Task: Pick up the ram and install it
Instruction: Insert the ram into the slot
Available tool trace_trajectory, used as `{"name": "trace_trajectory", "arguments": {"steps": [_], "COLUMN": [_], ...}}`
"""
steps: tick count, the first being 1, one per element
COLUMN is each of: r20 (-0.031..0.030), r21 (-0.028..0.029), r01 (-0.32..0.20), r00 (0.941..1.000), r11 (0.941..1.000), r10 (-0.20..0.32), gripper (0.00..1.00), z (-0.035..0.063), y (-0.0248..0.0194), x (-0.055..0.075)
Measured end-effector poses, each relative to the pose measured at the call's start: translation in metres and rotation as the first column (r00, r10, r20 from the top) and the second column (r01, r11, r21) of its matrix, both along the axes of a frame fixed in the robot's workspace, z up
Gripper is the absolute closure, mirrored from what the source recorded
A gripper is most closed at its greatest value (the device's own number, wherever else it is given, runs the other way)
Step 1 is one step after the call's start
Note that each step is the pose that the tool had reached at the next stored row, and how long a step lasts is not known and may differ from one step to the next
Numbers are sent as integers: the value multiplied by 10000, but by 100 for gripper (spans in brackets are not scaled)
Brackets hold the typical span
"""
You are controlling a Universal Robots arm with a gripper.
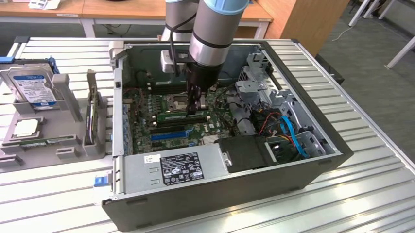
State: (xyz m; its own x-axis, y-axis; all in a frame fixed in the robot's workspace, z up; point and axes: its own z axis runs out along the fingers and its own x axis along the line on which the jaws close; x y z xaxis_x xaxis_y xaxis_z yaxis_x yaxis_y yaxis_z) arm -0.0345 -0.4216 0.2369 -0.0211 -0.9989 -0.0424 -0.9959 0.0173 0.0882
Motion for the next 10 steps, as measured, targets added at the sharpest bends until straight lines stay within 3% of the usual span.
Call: {"name": "trace_trajectory", "arguments": {"steps": [10], "r20": [1], "r21": [1], "r01": [2], "r00": [10000], "r11": [10000], "r10": [-2], "gripper": [88], "z": [-13], "y": [0], "x": [0]}}
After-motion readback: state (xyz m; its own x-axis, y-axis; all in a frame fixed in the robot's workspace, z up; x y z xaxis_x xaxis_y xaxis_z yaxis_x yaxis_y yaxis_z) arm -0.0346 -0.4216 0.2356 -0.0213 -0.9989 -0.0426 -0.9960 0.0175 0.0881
